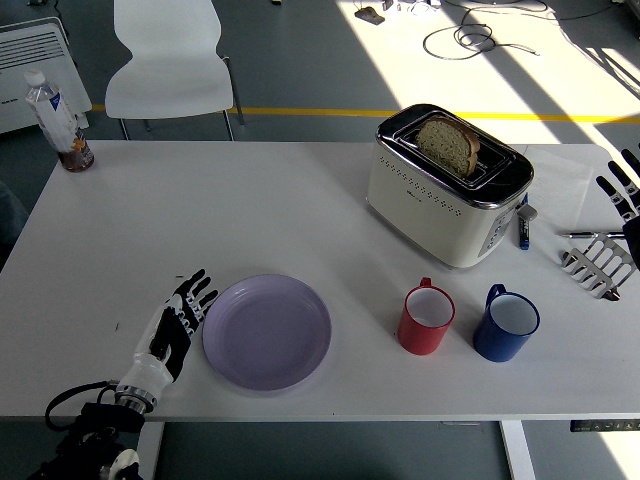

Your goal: Push plate across desktop,pick up the break from the machine,place the break in the plate

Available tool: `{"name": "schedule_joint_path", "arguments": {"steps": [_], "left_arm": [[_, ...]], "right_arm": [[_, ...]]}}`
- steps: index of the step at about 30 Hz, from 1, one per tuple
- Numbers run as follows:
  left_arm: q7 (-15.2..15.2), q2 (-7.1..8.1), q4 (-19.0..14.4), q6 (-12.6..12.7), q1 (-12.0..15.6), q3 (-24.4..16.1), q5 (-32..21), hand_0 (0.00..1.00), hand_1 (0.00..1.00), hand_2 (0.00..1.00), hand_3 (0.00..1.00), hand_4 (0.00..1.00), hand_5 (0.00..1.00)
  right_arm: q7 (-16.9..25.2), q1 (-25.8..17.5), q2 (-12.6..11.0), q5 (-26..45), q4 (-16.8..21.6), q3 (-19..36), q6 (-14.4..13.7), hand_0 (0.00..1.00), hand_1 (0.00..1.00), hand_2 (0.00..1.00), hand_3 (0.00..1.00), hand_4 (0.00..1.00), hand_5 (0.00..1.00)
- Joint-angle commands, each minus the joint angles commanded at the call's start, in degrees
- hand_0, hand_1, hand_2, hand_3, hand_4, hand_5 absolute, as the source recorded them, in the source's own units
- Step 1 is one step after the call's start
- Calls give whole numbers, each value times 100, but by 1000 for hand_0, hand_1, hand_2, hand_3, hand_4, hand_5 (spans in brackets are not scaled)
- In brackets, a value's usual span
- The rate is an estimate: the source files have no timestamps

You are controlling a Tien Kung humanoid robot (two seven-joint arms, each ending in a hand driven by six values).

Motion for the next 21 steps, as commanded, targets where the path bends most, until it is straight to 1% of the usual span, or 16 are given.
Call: {"name": "schedule_joint_path", "arguments": {"steps": [8,9,21], "left_arm": [[68,9,58,-98,-81,138,-70,872,901,966,950,526,998],[97,5,84,-139,-105,163,-95,872,901,966,950,526,998],[167,-12,126,-288,-237,190,-179,855,884,953,940,525,998]], "right_arm": [[-2,-6,-2,5,1,2,-4,837,808,824,796,583,774],[-2,4,4,3,2,6,-3,837,808,824,796,583,774],[0,53,26,-3,-3,17,-1,837,807,824,796,582,774]]}}
